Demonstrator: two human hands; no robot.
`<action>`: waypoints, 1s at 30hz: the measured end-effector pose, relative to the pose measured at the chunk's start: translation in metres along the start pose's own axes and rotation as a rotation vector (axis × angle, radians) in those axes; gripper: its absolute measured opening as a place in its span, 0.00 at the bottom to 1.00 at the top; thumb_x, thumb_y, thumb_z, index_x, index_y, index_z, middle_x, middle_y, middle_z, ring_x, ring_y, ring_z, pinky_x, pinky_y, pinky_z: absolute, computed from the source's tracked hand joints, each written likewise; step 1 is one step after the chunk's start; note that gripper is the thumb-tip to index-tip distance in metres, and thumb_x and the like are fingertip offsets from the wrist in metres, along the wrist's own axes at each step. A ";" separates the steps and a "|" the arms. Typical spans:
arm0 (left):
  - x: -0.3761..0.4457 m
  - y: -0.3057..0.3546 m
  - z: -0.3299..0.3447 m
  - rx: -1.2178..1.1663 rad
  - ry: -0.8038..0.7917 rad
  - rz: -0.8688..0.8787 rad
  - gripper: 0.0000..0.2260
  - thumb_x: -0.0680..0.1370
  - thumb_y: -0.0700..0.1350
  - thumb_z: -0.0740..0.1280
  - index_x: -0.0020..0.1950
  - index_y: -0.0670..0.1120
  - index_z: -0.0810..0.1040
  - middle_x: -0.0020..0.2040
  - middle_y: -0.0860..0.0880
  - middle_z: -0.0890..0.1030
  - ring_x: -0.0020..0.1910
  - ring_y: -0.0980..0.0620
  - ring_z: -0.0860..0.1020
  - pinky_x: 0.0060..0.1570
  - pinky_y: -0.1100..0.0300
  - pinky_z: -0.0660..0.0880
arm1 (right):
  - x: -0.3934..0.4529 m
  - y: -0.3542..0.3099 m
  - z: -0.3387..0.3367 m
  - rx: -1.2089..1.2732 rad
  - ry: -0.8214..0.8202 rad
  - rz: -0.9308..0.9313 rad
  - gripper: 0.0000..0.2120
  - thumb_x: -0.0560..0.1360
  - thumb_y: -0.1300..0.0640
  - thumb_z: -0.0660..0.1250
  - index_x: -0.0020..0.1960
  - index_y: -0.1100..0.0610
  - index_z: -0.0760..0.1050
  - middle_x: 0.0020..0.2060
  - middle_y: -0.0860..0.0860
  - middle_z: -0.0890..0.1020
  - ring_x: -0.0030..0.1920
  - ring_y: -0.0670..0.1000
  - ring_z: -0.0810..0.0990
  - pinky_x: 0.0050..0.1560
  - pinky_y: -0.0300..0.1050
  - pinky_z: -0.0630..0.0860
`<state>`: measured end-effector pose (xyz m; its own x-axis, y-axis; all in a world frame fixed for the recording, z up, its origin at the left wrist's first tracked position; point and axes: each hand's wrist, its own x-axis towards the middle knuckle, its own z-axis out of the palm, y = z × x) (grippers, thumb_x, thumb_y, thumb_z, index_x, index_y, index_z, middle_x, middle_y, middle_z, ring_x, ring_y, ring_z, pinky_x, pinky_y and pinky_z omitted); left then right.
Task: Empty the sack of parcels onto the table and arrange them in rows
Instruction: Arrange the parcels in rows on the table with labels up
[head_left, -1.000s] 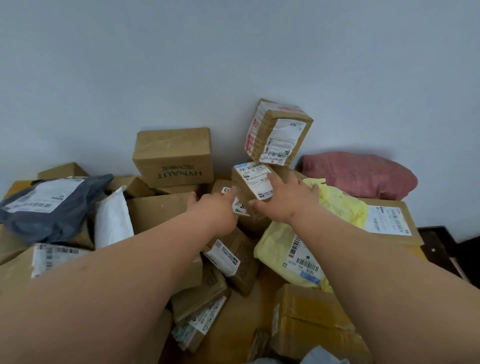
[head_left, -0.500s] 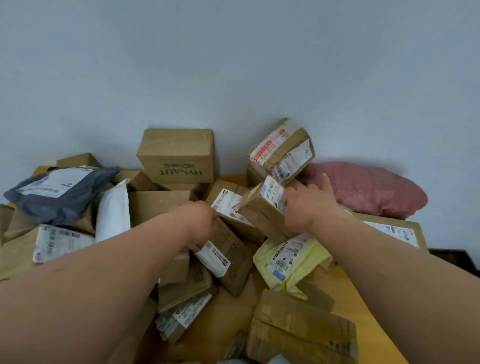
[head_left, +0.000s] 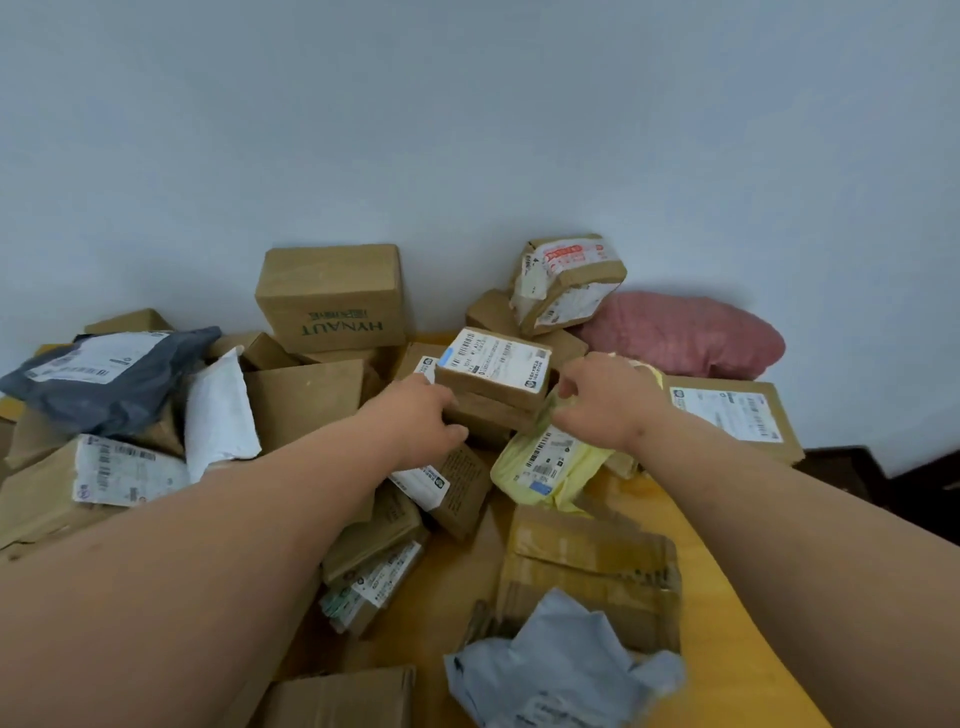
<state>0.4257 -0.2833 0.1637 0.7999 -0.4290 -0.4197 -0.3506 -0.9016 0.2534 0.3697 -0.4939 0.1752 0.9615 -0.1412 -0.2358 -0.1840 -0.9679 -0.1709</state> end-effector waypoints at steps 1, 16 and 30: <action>-0.003 0.002 0.003 -0.041 -0.029 0.010 0.21 0.79 0.58 0.64 0.69 0.52 0.74 0.63 0.49 0.75 0.58 0.50 0.75 0.59 0.52 0.76 | -0.009 -0.002 -0.001 0.018 -0.013 0.019 0.14 0.72 0.45 0.65 0.54 0.50 0.76 0.55 0.50 0.78 0.55 0.55 0.76 0.56 0.52 0.72; -0.081 0.025 0.050 -0.067 -0.626 -0.054 0.49 0.68 0.62 0.77 0.81 0.57 0.51 0.77 0.49 0.66 0.72 0.45 0.69 0.69 0.45 0.69 | -0.096 -0.022 0.035 -0.056 -0.460 -0.112 0.43 0.73 0.45 0.69 0.79 0.40 0.47 0.76 0.53 0.62 0.73 0.60 0.64 0.70 0.59 0.67; -0.105 0.069 0.069 0.115 -0.354 -0.145 0.26 0.84 0.52 0.57 0.80 0.47 0.58 0.78 0.44 0.63 0.75 0.44 0.65 0.70 0.54 0.65 | -0.133 0.083 0.018 -0.033 -0.357 0.048 0.50 0.64 0.35 0.70 0.78 0.39 0.45 0.72 0.53 0.66 0.67 0.60 0.71 0.61 0.57 0.73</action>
<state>0.2847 -0.3041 0.1651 0.6351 -0.2713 -0.7232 -0.3144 -0.9460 0.0788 0.2225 -0.5518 0.1753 0.8188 -0.1110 -0.5633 -0.2150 -0.9690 -0.1215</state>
